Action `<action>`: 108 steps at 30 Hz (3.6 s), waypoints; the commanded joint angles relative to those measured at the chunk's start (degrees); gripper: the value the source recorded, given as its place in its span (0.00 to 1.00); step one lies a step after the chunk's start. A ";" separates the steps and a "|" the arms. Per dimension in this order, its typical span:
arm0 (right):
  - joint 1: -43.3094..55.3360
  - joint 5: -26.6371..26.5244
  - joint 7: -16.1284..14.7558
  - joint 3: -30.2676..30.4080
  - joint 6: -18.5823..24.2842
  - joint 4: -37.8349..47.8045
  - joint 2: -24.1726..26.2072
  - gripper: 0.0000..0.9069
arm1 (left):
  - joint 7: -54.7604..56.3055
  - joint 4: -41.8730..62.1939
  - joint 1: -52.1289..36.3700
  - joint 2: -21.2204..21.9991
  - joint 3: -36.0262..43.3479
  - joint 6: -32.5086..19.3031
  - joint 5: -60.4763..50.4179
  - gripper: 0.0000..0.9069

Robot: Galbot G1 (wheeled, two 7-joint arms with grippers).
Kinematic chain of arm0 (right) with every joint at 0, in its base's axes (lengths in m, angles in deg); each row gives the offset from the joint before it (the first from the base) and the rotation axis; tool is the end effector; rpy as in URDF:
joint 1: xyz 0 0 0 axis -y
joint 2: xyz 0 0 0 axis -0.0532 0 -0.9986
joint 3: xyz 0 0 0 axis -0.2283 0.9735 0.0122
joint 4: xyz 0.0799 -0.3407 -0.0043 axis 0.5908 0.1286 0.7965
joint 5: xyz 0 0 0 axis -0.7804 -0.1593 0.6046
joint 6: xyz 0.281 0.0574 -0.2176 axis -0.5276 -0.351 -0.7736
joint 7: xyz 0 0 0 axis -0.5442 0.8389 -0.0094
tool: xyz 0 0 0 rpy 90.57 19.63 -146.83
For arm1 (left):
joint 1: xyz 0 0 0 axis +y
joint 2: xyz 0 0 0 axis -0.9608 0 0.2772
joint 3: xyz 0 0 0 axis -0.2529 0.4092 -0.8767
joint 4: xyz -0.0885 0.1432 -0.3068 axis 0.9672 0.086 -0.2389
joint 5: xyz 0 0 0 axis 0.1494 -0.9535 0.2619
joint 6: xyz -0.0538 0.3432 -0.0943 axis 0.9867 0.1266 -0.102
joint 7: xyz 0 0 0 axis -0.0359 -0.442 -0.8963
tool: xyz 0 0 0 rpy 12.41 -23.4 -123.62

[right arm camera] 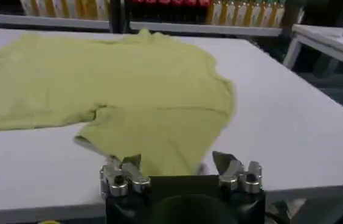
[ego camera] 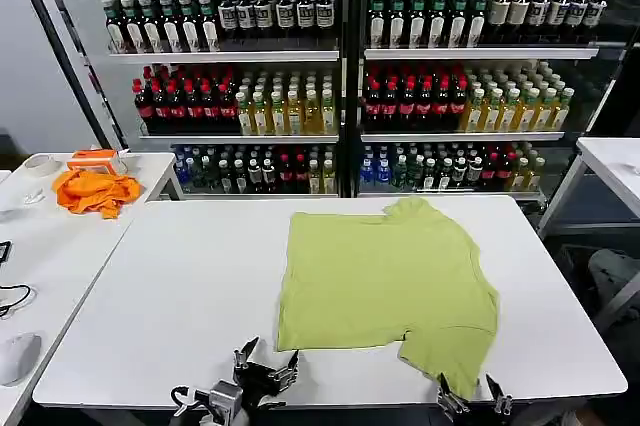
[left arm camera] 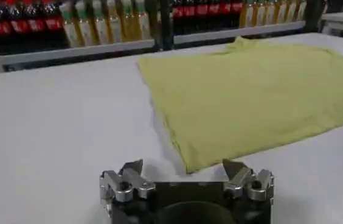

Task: Fold and organize the clothes.

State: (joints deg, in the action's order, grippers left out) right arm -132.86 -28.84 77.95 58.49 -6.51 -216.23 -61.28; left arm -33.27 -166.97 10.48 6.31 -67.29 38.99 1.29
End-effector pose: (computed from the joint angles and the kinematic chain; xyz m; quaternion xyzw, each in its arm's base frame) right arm 0.1057 -0.0213 -0.2922 -0.0539 -0.9574 0.0179 0.2831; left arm 0.1814 -0.0346 -0.3151 -0.1449 -0.9518 -0.0512 0.2654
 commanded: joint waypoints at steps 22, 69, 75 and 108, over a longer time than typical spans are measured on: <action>-3.87 -0.83 -0.38 -2.08 0.94 -7.24 1.61 0.00 | -1.38 -7.56 4.63 -1.16 -0.58 -3.80 3.90 0.02; 27.80 -11.66 -0.83 -1.09 -2.65 10.12 15.28 0.00 | -1.33 6.58 -13.57 -4.74 -0.38 -4.84 11.96 0.02; 29.68 -10.30 -1.20 0.59 -2.45 12.69 14.11 0.84 | -1.11 9.20 -15.46 -3.81 0.68 -5.24 10.84 0.08; 20.07 -14.55 -3.96 -7.71 -4.79 15.90 11.46 0.00 | 0.05 7.95 -8.41 0.76 -0.27 -5.40 9.33 0.02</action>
State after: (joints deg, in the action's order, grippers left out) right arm -112.26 -41.02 73.92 52.32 -10.99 -202.92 -50.10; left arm -33.37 -160.71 1.73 6.23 -68.03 33.67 10.88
